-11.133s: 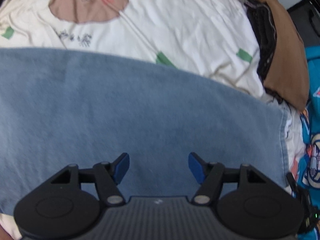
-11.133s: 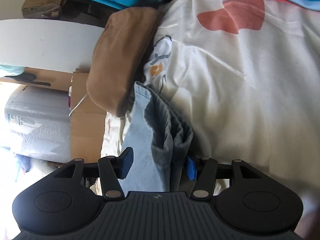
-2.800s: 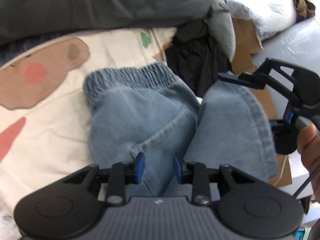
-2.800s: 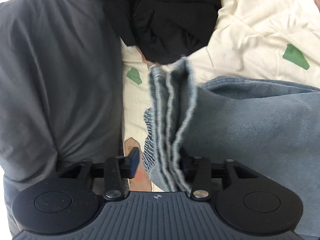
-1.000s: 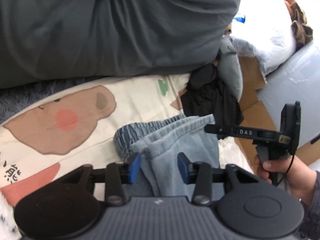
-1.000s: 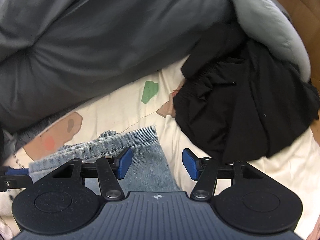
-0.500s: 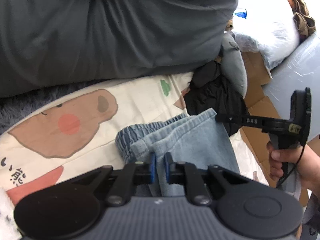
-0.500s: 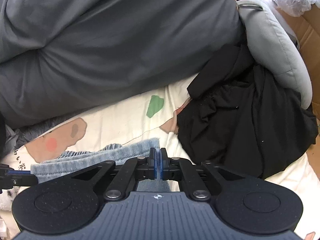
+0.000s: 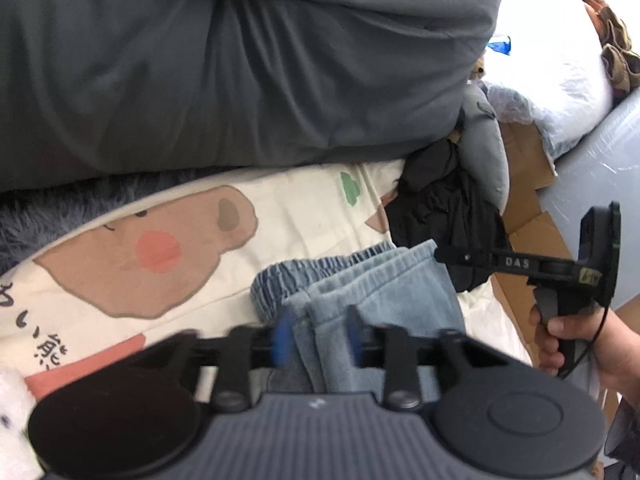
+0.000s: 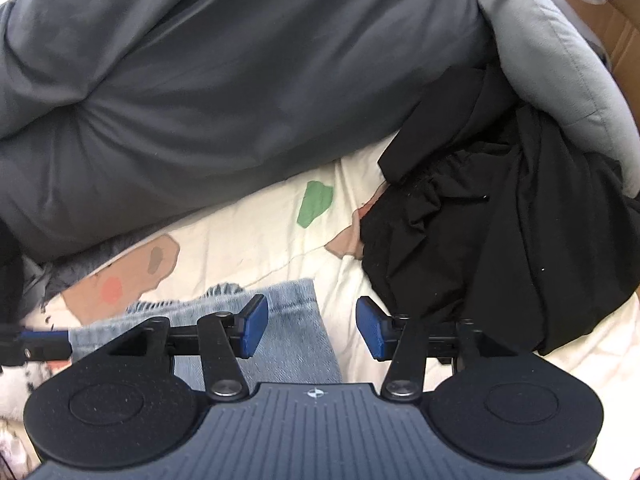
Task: Fold clothes
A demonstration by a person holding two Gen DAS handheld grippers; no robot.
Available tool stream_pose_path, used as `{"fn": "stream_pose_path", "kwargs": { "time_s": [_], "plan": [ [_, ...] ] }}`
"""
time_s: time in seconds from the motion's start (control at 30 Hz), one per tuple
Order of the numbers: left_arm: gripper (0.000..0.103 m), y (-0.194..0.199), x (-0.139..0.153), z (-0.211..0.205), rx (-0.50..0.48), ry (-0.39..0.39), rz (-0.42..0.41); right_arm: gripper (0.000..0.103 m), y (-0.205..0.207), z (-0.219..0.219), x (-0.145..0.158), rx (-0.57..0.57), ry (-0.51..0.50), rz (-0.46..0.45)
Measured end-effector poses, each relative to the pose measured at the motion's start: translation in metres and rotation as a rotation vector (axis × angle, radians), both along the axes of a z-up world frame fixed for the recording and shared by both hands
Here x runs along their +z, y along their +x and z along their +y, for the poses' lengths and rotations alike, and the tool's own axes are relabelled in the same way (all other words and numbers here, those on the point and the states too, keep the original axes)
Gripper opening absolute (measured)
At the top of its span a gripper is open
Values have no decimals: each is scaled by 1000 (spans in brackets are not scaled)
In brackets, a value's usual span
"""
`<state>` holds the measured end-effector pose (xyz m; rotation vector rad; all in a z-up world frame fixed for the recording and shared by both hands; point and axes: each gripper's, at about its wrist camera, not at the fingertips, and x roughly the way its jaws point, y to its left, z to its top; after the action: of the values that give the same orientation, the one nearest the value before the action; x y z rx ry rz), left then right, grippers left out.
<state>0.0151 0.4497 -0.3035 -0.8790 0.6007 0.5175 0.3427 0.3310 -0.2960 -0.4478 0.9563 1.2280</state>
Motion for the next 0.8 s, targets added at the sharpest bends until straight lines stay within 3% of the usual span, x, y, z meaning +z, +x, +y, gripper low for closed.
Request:
{"fn": "stream_pose_path", "kwargs": {
  "time_s": [0.2,0.37,0.63,0.8],
  "plan": [
    [54,11,-17,2,-34,-55,5,58,8,3,-17,39,-15,57],
    [53,15,-33,9,-6,-118,-9,72,26,4,-31,-8,5,178],
    [33,15,-27,4,-19,-62,5,72,42,-4,-46,-29,64,401],
    [29,16,-30,4,-19,-54,35,72,32,0,-45,35,59,396]
  ]
}}
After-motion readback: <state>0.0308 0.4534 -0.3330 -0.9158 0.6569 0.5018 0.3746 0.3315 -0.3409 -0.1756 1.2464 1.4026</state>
